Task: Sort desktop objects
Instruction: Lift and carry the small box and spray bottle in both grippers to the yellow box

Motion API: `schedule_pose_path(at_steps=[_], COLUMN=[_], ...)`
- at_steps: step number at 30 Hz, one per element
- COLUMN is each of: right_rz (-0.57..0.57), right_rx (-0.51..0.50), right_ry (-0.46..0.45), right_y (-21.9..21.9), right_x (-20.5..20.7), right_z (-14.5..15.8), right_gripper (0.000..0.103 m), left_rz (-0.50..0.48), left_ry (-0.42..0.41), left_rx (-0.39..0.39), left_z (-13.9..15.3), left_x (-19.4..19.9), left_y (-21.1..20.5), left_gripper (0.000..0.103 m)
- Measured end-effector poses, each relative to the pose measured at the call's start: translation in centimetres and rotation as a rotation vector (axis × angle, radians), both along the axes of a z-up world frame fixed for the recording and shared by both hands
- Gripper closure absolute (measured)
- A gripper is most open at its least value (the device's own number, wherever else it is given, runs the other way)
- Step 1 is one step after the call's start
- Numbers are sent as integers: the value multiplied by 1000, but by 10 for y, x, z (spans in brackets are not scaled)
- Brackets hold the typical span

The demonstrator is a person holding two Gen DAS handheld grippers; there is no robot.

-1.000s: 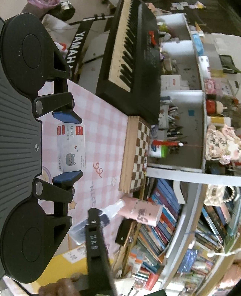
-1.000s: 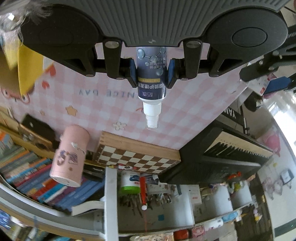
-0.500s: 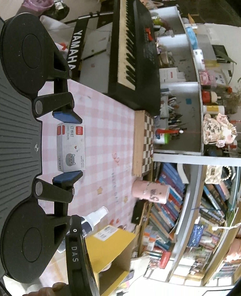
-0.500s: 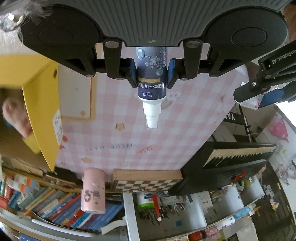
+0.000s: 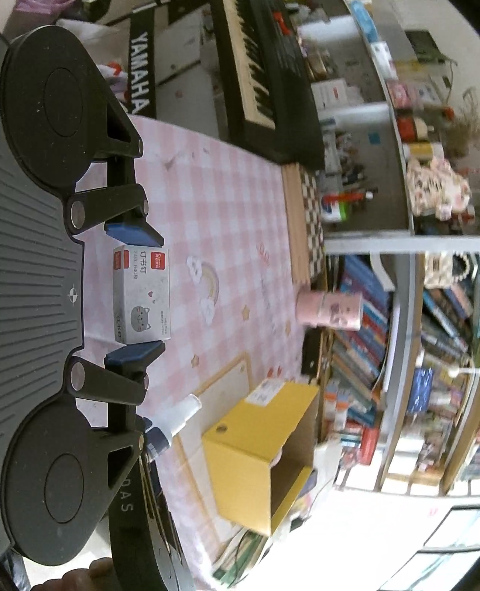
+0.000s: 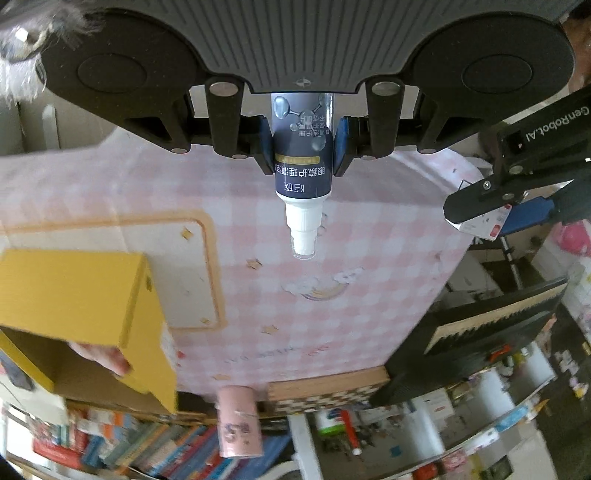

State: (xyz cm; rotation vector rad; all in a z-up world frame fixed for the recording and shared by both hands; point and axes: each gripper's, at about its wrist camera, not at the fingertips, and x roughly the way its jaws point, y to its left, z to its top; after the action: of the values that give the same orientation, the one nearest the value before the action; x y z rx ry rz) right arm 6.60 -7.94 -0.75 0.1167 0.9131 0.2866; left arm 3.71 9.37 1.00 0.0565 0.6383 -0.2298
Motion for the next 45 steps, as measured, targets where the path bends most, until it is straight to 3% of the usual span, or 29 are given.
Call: schedule_pose_path(at_steps=[16, 23, 37, 45], right_rz=[-266, -345, -312, -304], right_rx=[-33, -41, -27, -30], right_ry=[13, 1, 13, -61], right_y=[-78, -118, -177, -216], right_x=[-50, -55, -21, 0], right_z=[-1, 1, 4, 15], right_gripper=[73, 73, 73, 73], left_rz=[-278, -350, -323, -309], left_ry=[10, 0, 17, -57], left_rx=[-29, -22, 0, -11], left_z=[-9, -8, -7, 7], left_x=[-1, 3, 27, 47], left_y=[-77, -117, -175, -209], left_gripper=[51, 51, 51, 51])
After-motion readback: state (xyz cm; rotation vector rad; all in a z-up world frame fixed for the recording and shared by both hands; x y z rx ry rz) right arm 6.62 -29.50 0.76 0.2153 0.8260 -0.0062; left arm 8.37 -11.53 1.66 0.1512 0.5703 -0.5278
